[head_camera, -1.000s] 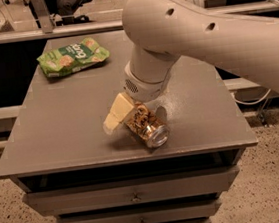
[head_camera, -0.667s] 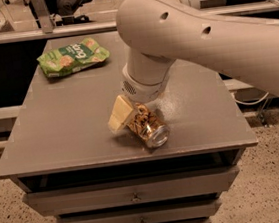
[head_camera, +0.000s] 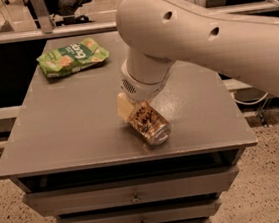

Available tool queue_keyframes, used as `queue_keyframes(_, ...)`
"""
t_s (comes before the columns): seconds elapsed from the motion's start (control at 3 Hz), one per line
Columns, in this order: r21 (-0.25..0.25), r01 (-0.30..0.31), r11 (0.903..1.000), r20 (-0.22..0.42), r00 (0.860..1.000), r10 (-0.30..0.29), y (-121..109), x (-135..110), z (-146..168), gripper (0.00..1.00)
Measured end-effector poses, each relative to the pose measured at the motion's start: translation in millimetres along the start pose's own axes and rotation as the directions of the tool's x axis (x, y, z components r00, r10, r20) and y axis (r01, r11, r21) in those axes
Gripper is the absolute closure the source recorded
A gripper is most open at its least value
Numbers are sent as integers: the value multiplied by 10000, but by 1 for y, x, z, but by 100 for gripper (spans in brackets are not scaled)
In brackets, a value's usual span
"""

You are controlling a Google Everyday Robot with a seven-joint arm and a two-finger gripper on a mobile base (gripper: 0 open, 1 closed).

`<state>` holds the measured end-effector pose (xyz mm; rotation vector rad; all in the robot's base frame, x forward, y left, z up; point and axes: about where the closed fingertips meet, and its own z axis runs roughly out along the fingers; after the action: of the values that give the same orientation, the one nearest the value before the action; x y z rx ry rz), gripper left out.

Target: Place orange can upright

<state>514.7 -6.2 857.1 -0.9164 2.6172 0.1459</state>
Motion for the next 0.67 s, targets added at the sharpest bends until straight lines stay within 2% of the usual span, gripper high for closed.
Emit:
queue_keyframes(0.33, 96, 553, 9984, 754, 9956, -559, -1, -12, -17, 89)
queue_keyframes(0.67, -75, 1217, 9925, 1779, 9769, -1184, -3, -32, -36, 100)
